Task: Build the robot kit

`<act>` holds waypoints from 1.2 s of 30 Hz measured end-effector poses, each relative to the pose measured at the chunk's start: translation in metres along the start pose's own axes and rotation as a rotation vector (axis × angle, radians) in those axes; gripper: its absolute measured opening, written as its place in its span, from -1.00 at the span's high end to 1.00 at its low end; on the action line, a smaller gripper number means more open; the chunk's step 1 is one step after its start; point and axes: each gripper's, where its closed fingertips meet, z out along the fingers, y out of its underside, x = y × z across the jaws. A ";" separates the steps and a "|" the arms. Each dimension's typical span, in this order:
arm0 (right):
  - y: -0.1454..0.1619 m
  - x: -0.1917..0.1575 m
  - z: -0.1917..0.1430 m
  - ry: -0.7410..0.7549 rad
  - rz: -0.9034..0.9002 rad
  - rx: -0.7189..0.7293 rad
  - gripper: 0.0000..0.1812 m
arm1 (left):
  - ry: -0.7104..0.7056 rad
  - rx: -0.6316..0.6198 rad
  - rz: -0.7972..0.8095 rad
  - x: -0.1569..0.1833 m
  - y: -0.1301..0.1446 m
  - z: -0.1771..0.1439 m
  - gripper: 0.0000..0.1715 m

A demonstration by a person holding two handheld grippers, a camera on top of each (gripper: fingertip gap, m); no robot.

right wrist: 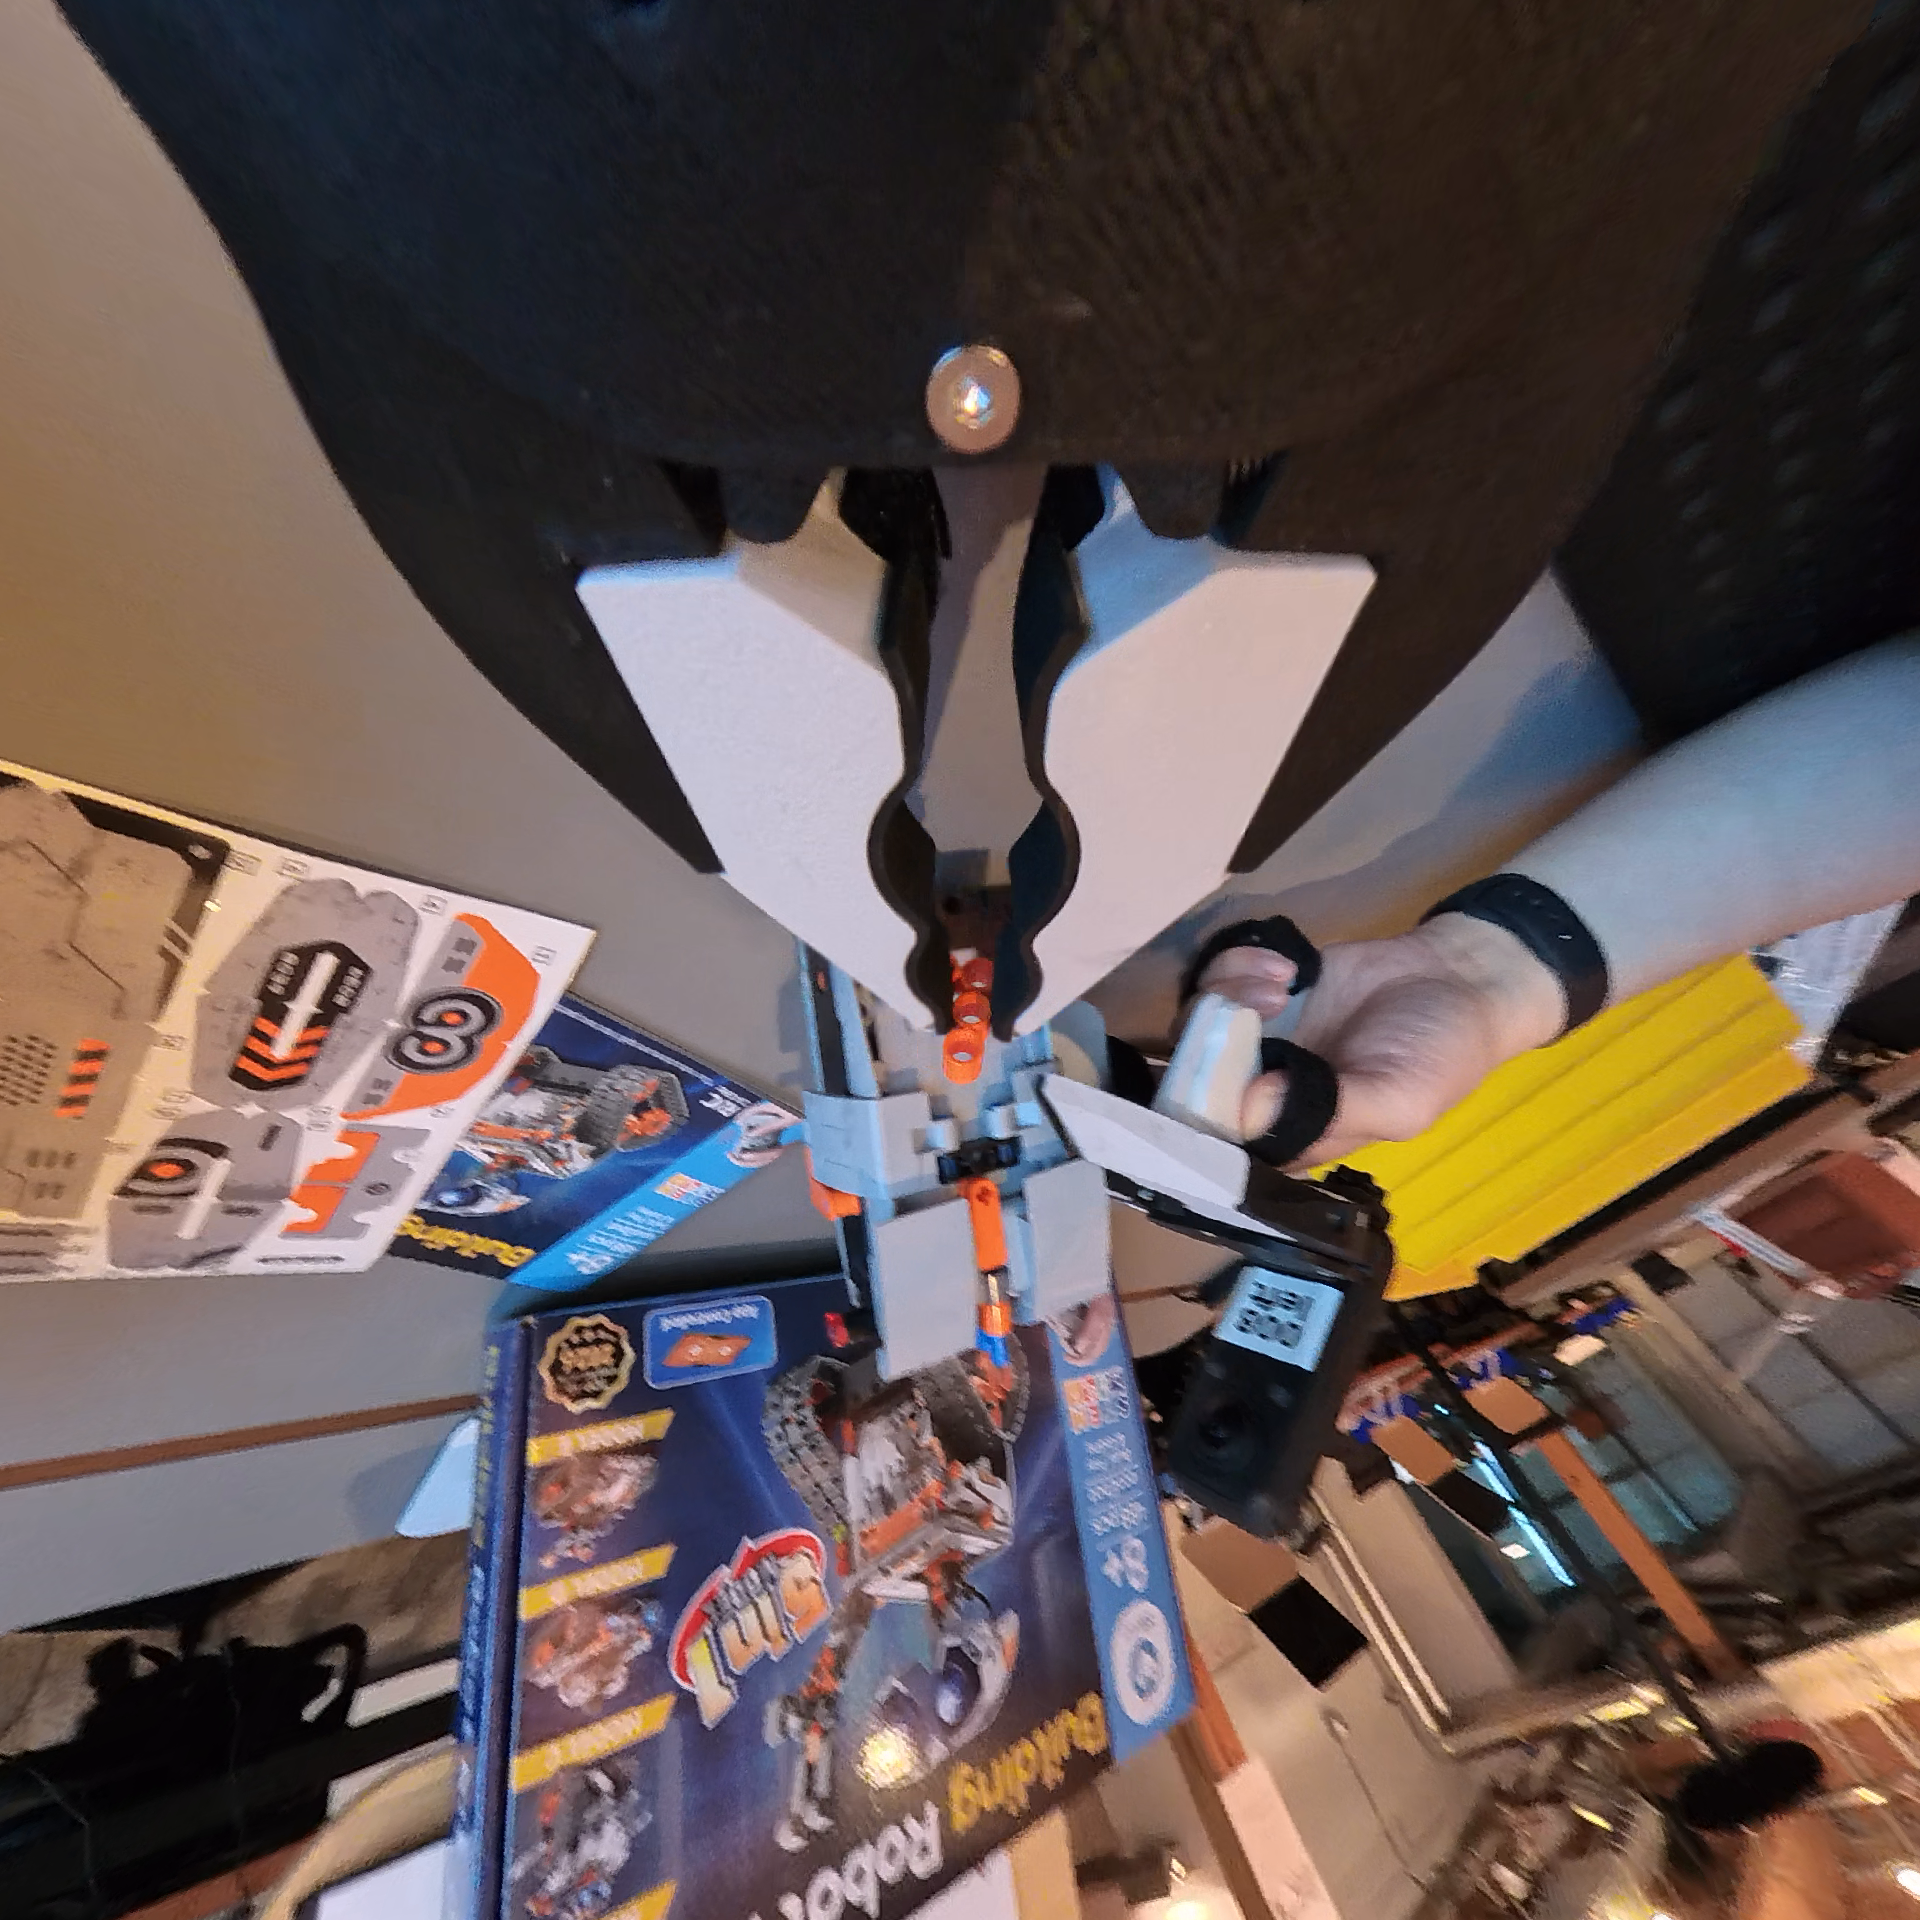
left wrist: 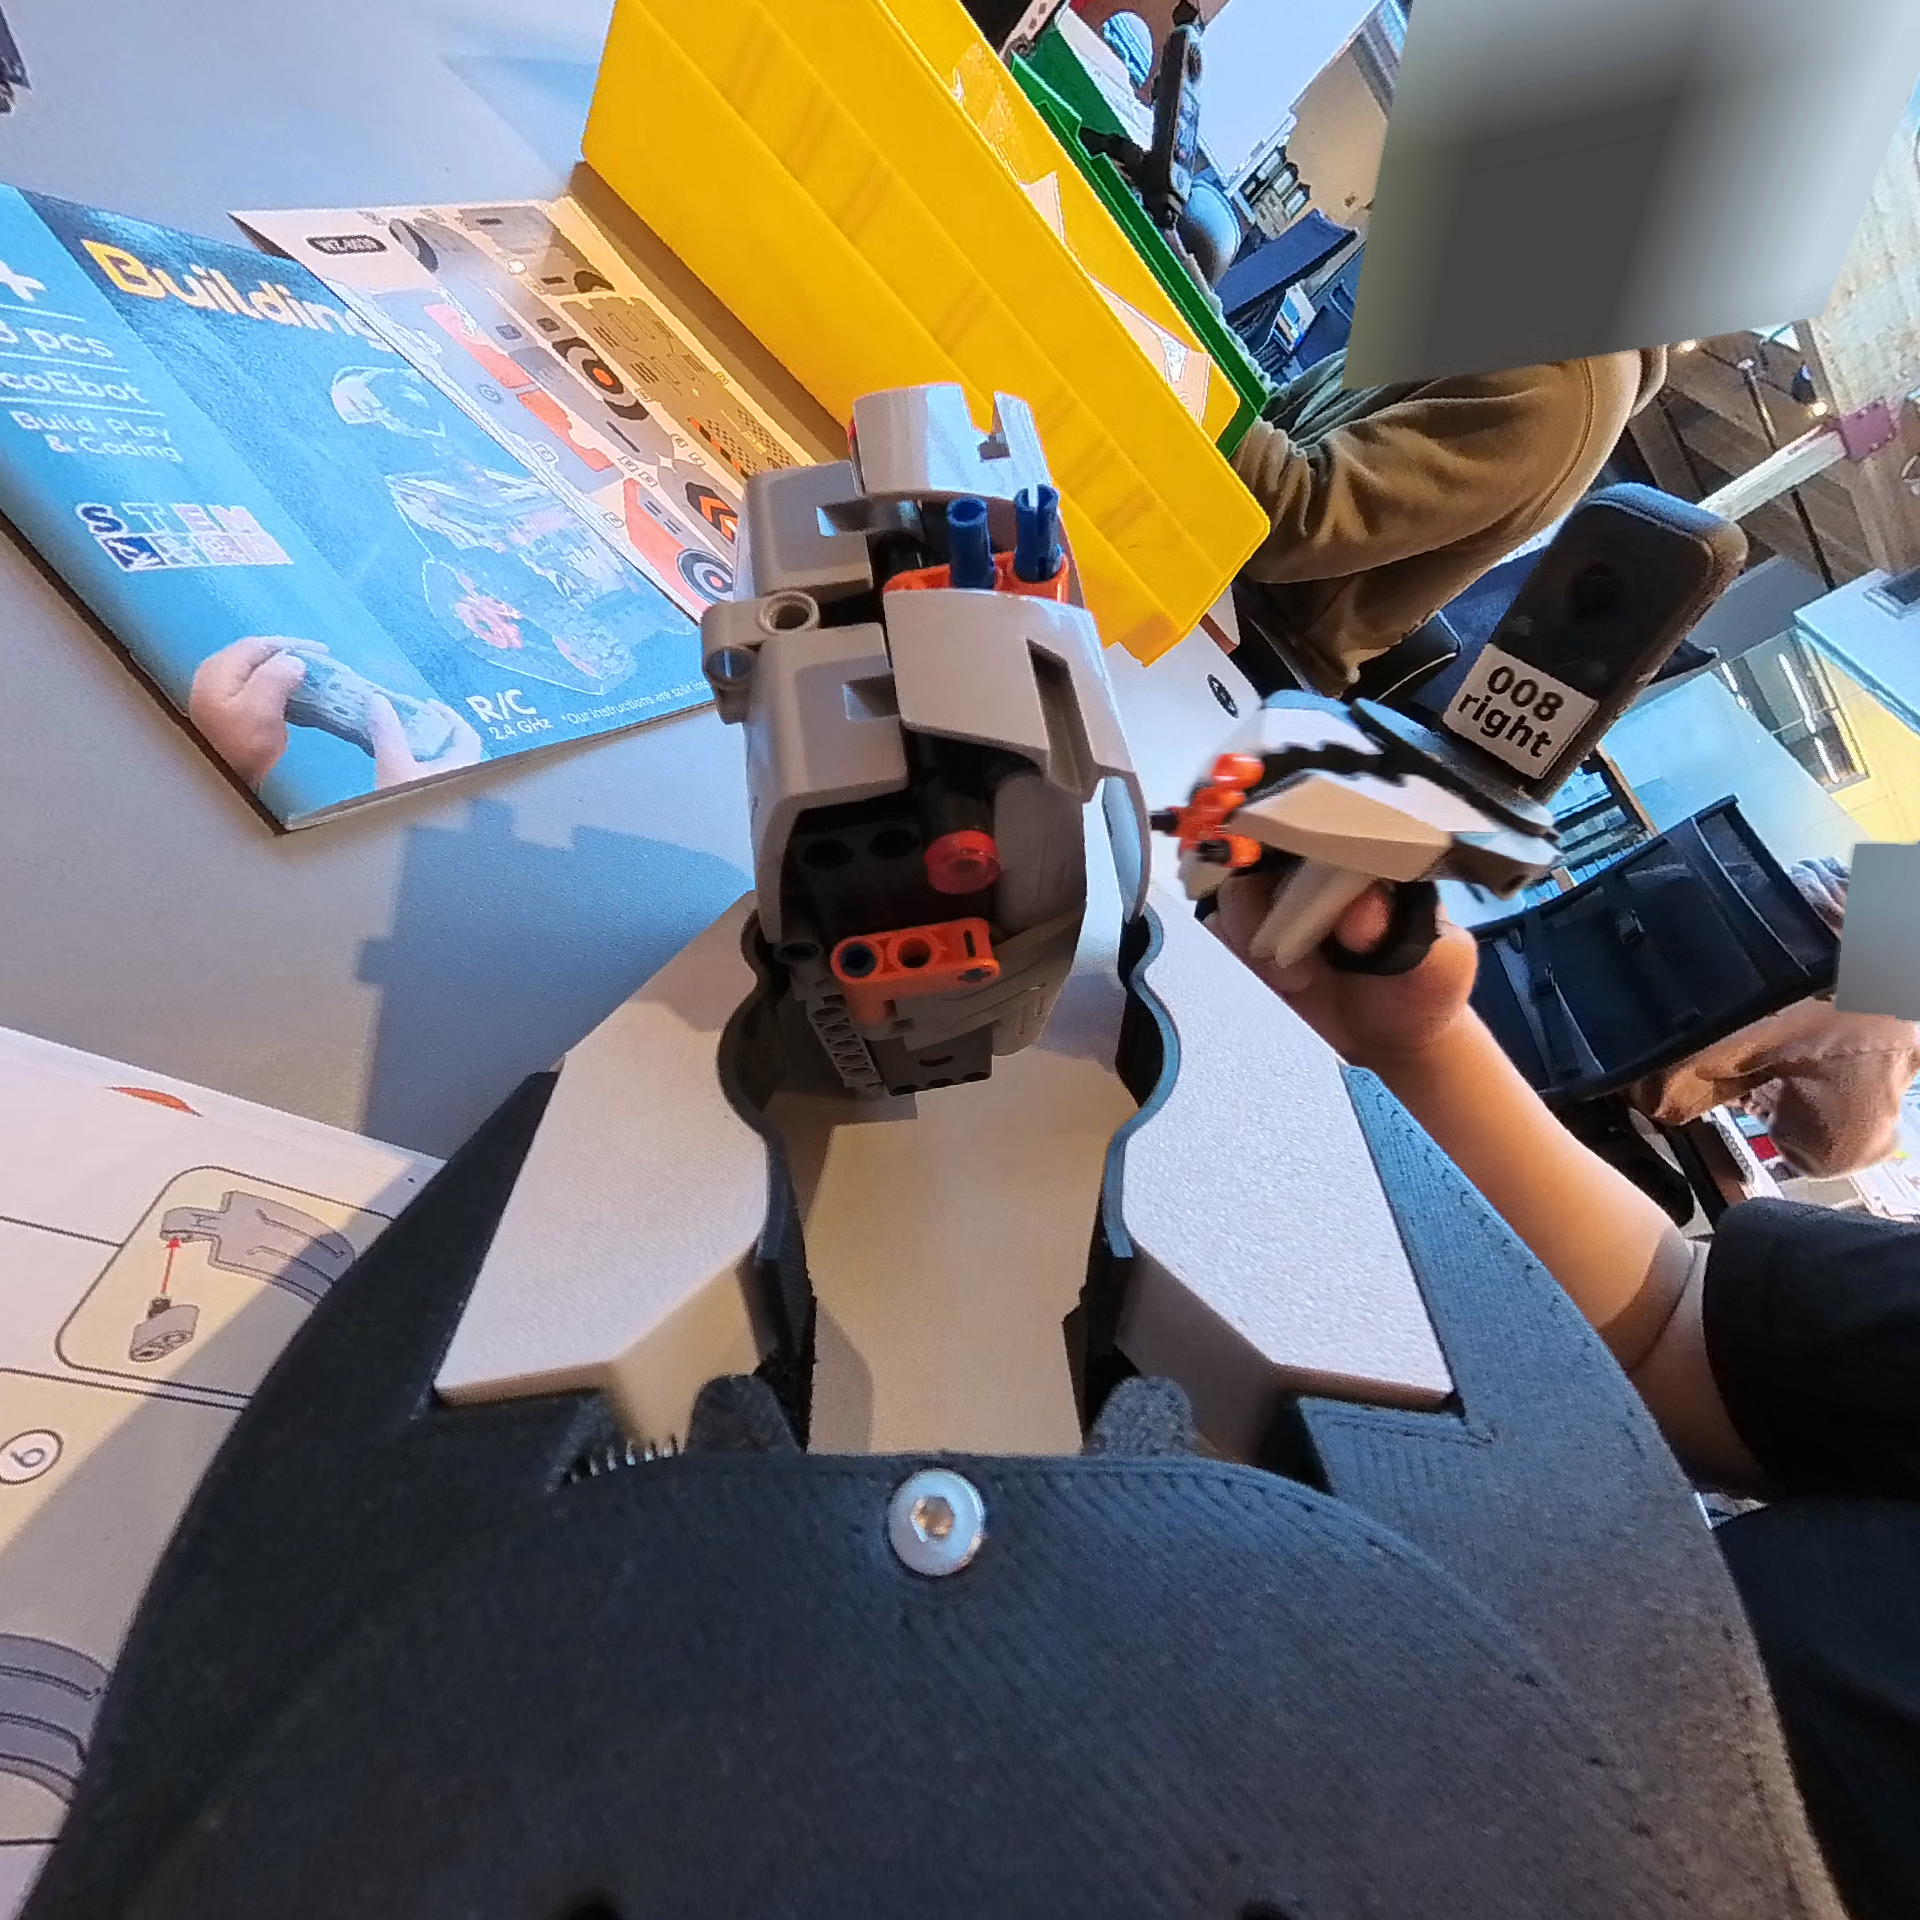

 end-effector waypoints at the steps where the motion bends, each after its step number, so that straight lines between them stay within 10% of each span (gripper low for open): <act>1: -0.003 -0.004 -0.001 -0.021 -0.001 0.019 0.95 | 0.001 0.001 -0.001 0.000 0.000 0.000 0.28; 11: -0.030 -0.053 -0.018 -0.307 -0.028 0.179 0.95 | 0.003 0.003 -0.006 0.000 0.000 0.000 0.28; 36: -0.019 -0.037 -0.008 -0.200 -0.065 0.111 0.95 | -0.003 -0.002 -0.006 0.000 0.000 0.000 0.29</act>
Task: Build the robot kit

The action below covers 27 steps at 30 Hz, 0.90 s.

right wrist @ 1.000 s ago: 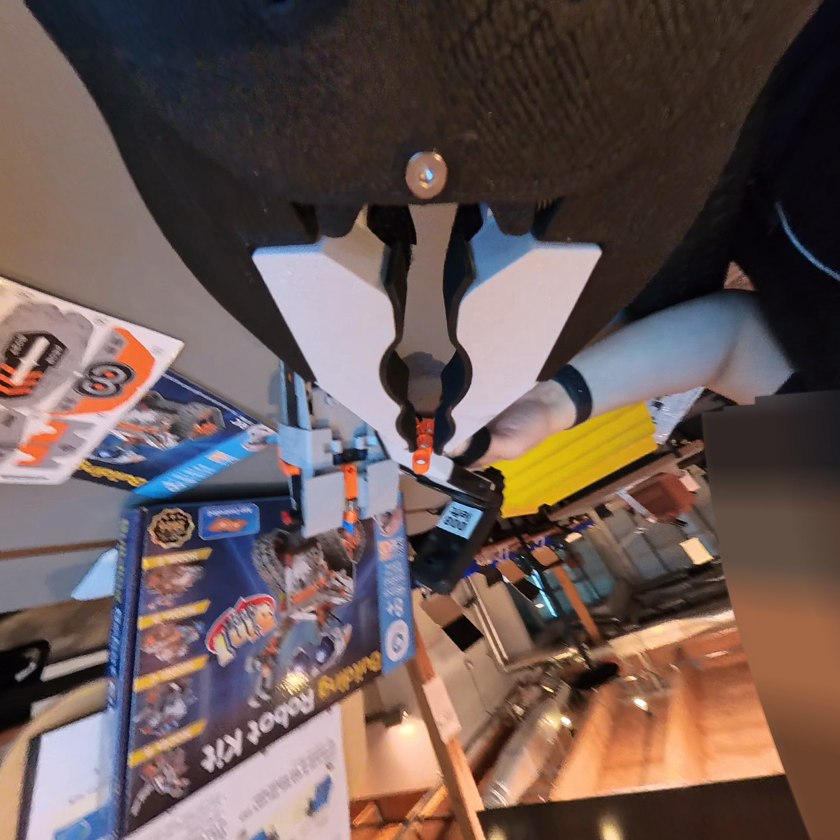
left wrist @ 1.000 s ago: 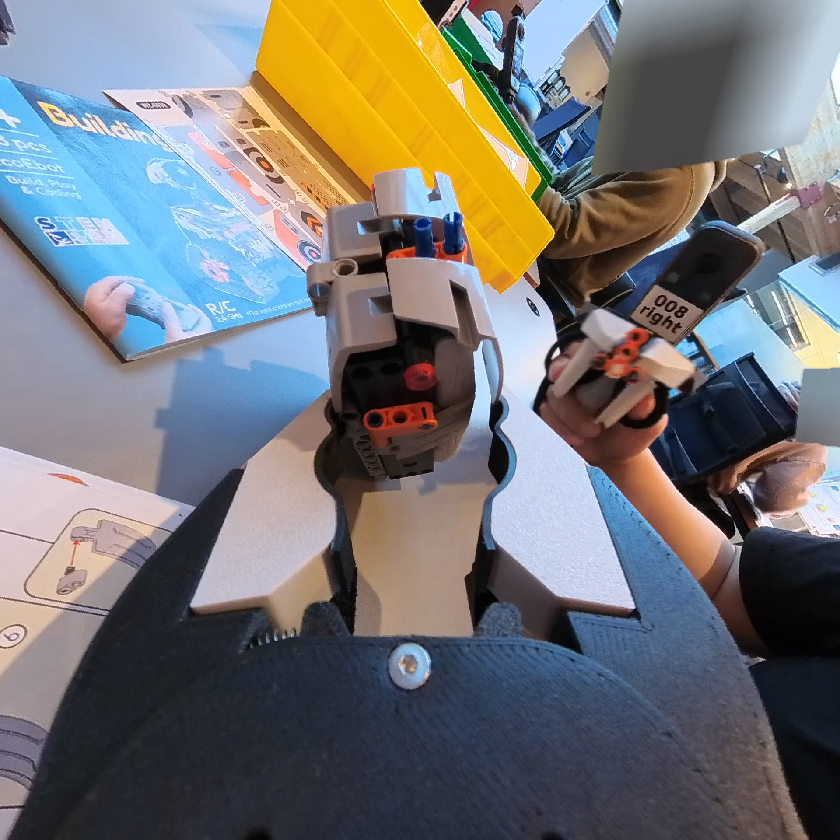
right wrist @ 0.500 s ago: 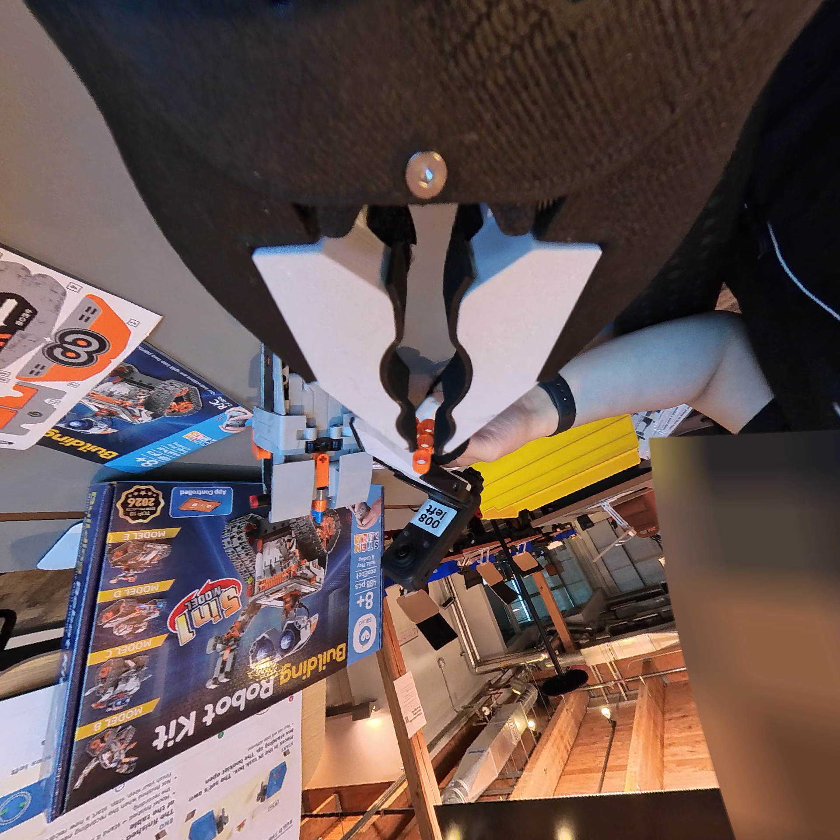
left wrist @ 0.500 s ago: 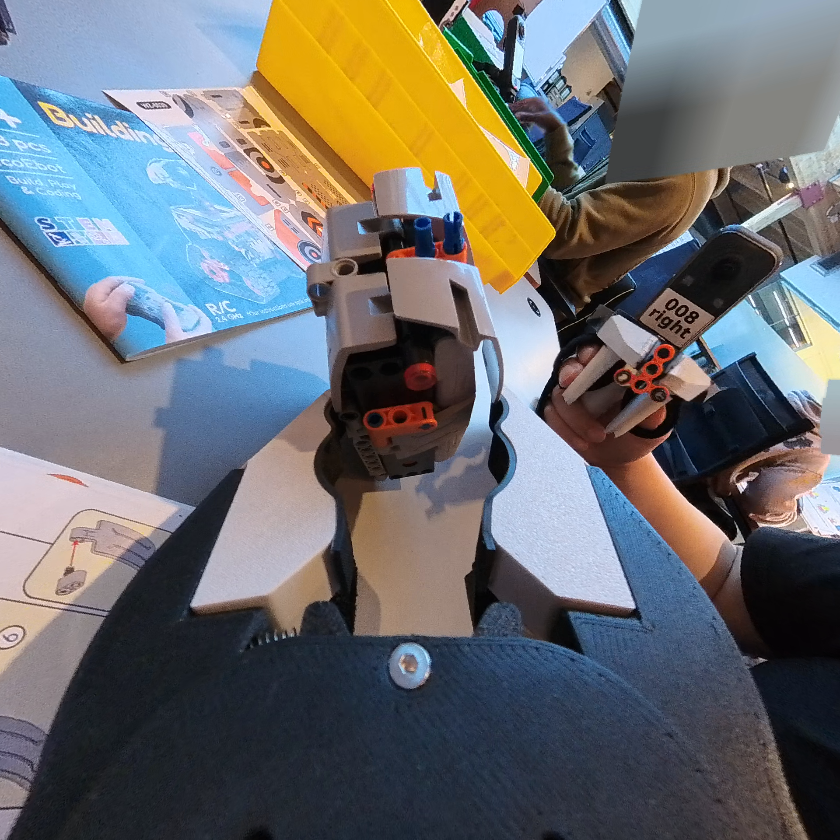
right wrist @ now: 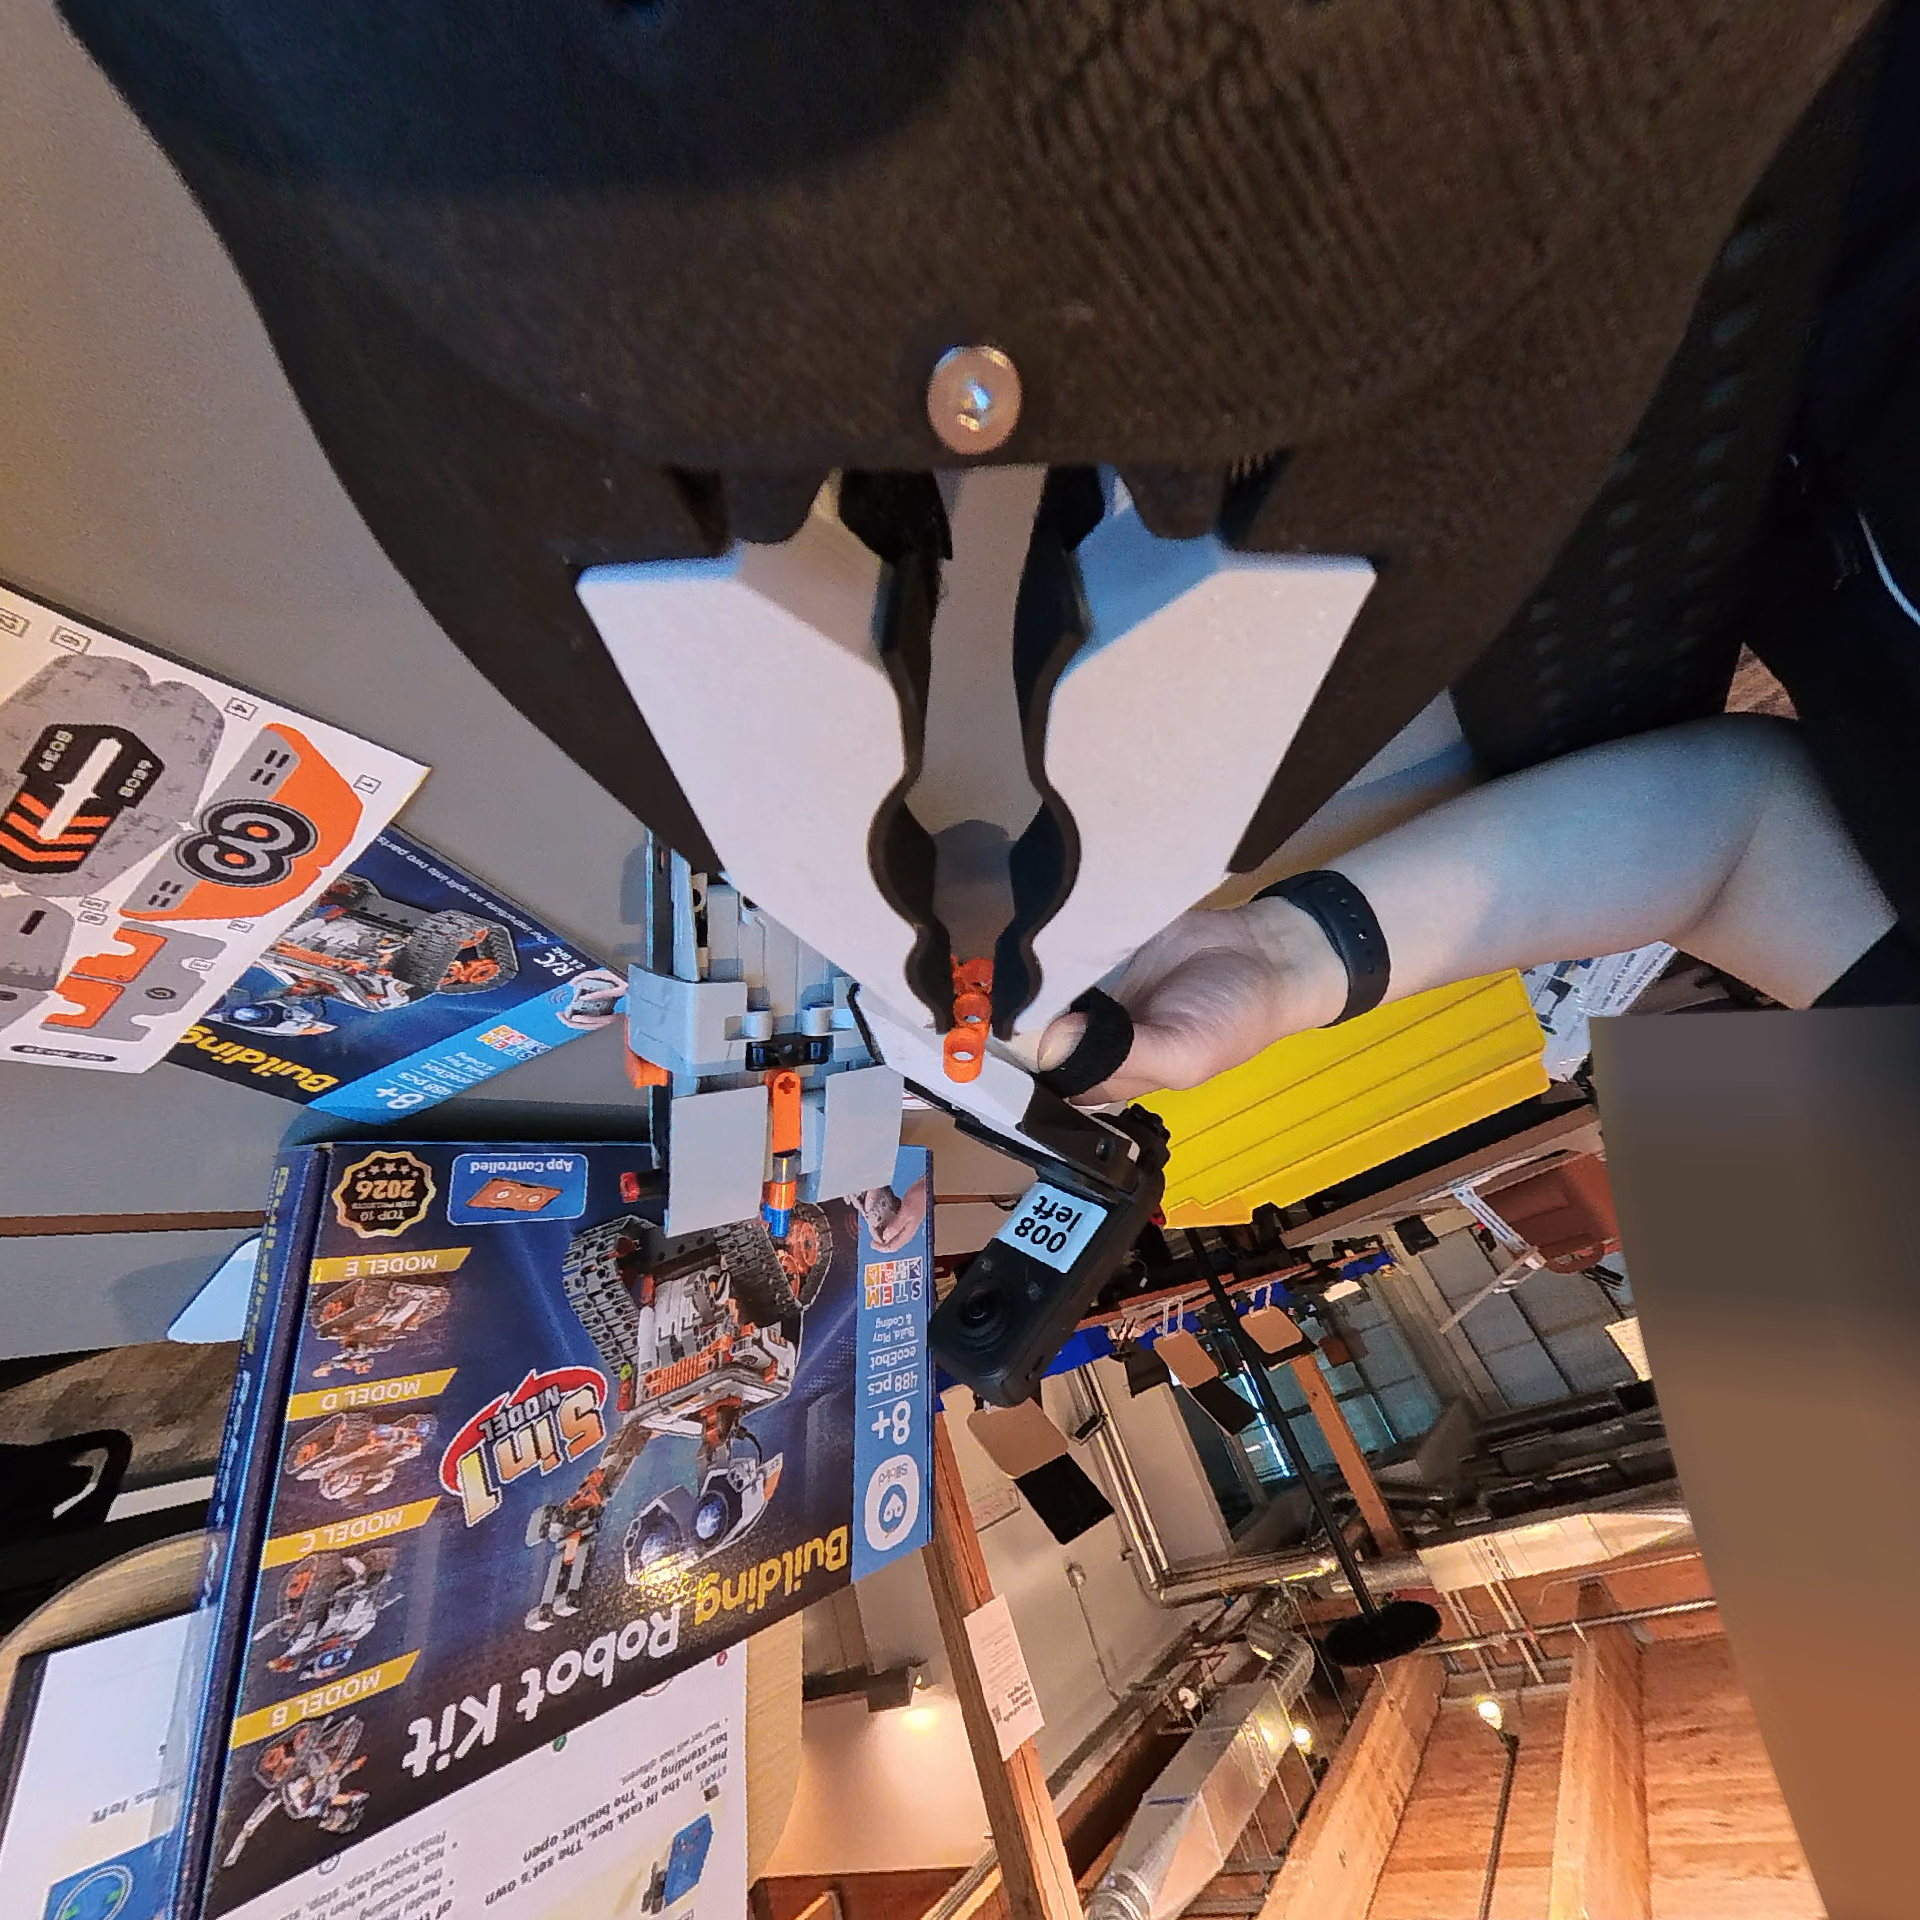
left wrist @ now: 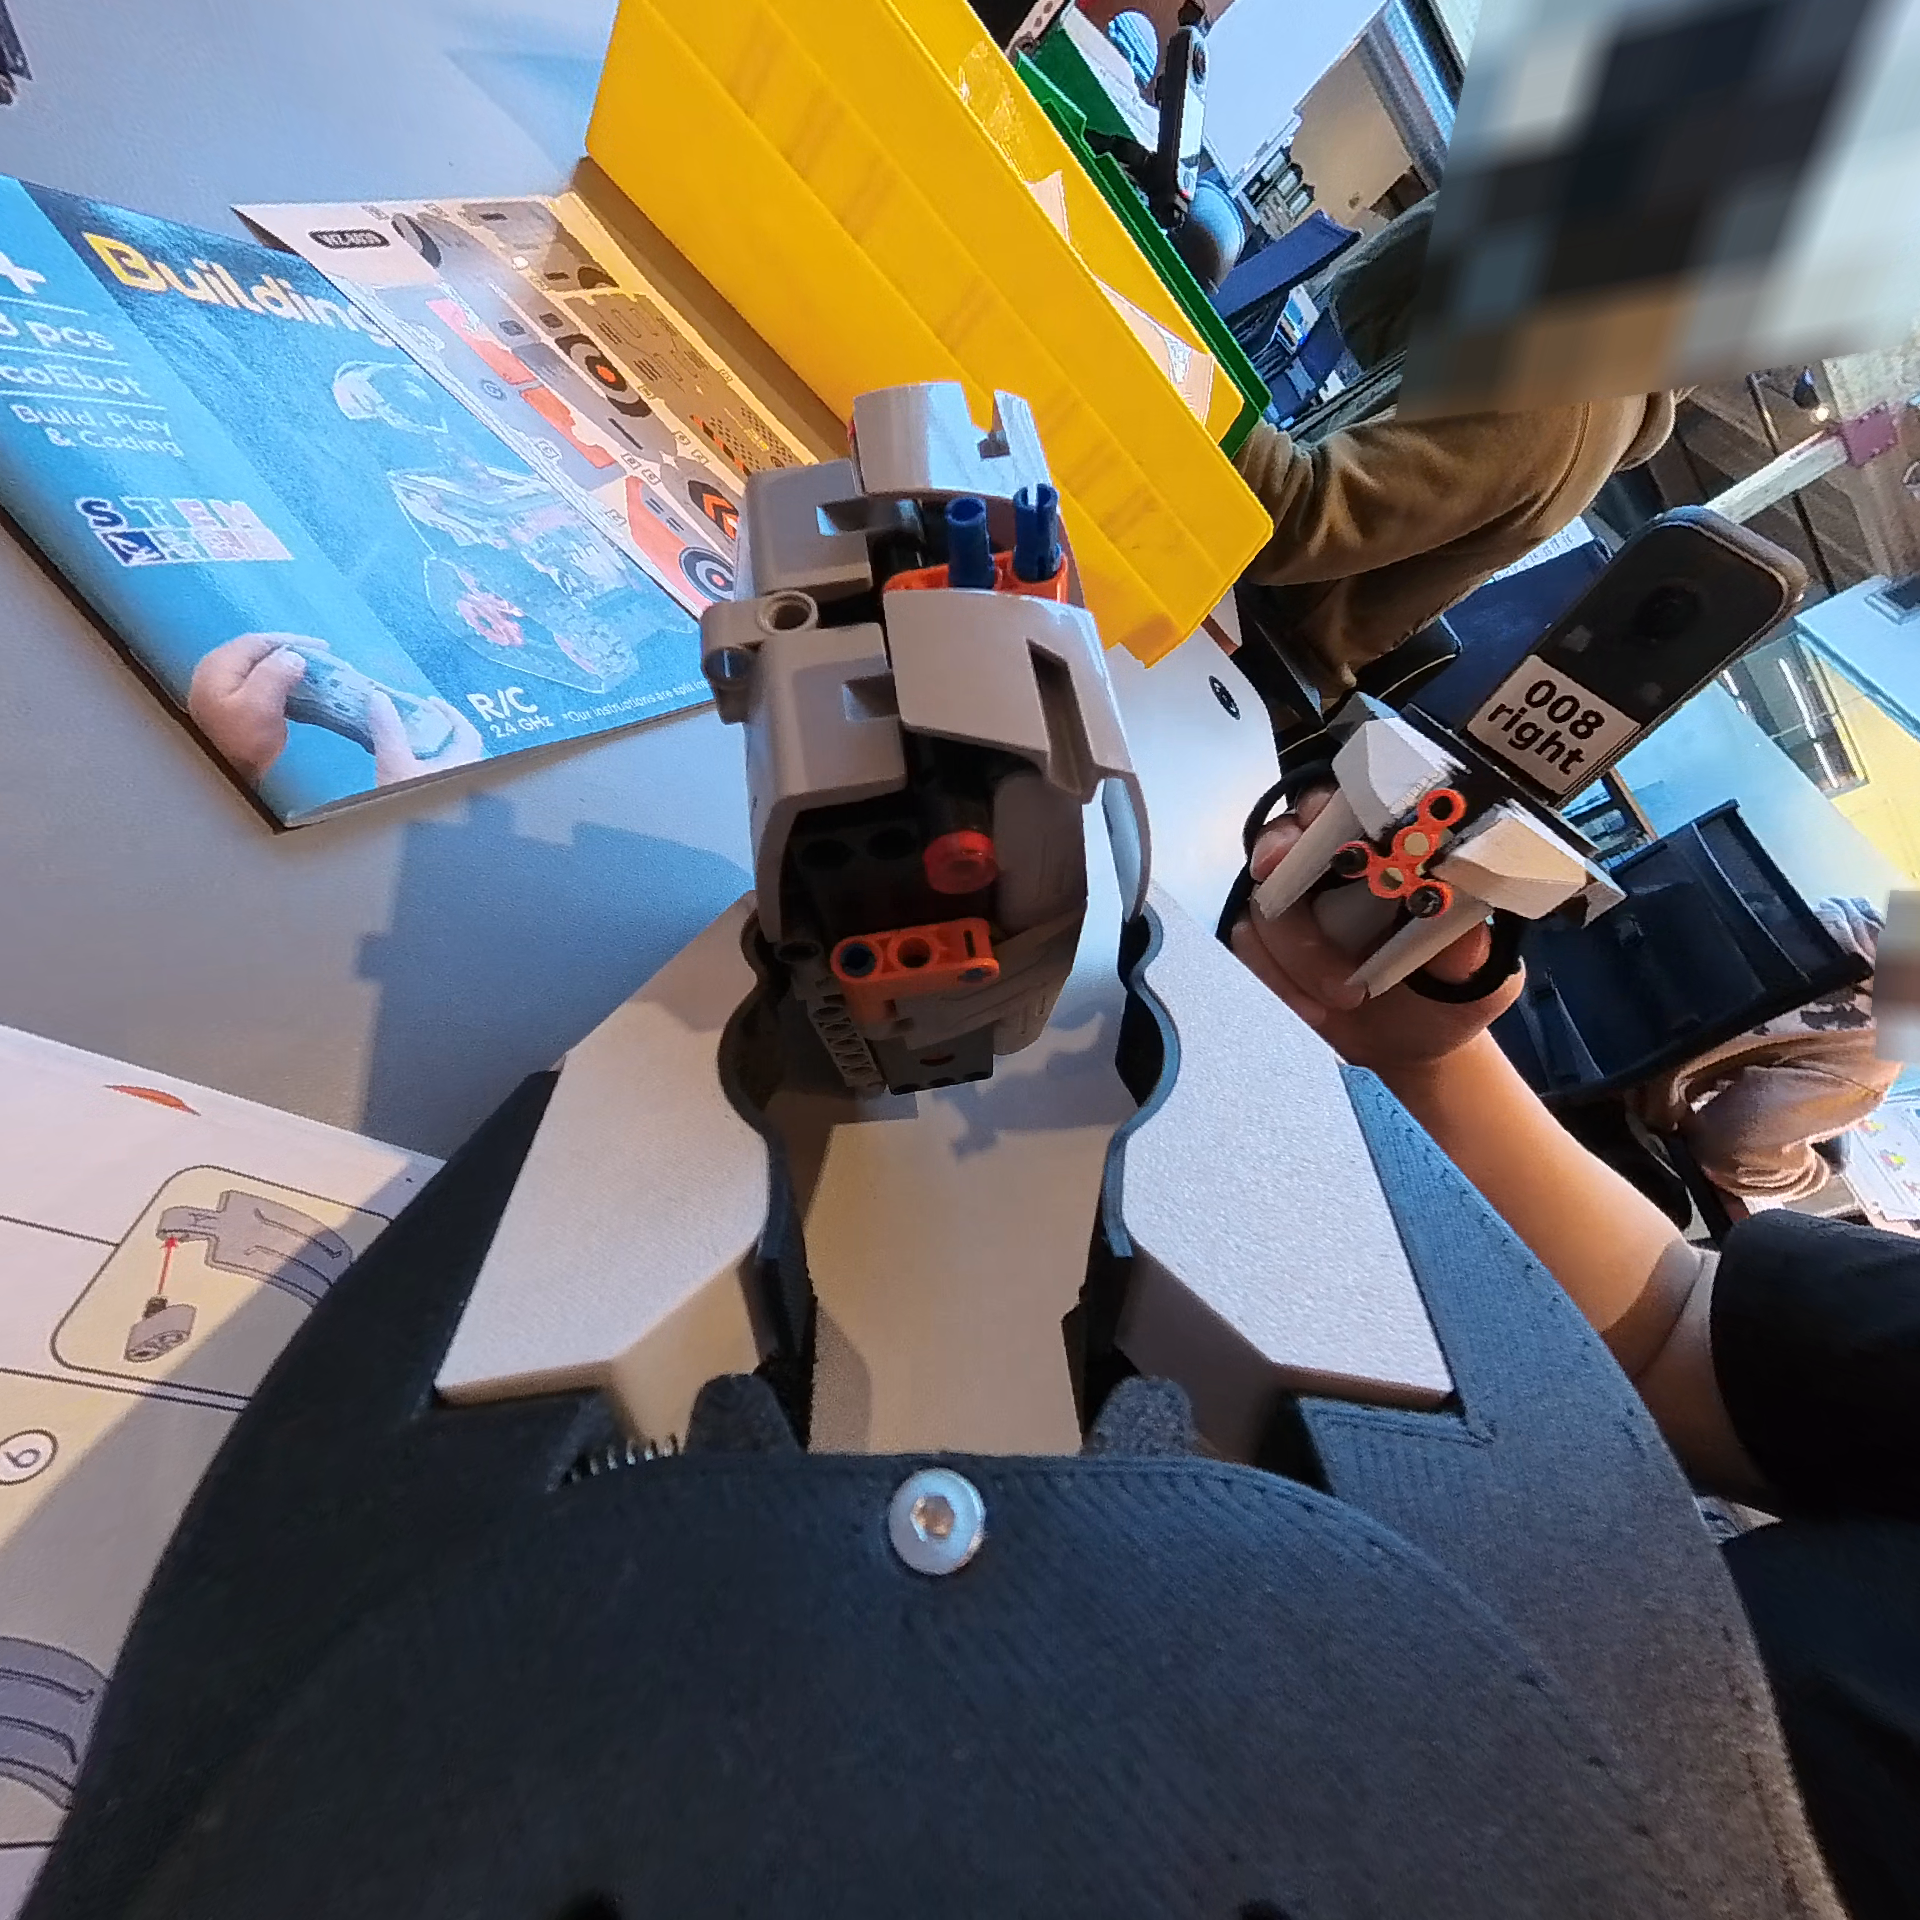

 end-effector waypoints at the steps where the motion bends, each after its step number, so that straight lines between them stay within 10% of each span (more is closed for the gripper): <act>1: 0.000 0.001 0.000 0.005 -0.002 -0.003 0.95 | 0.000 0.000 0.000 0.000 0.000 0.000 0.29; 27: 0.004 -0.006 0.005 -0.015 -0.057 -0.027 0.95 | 0.009 0.004 -0.018 -0.001 0.000 0.000 0.29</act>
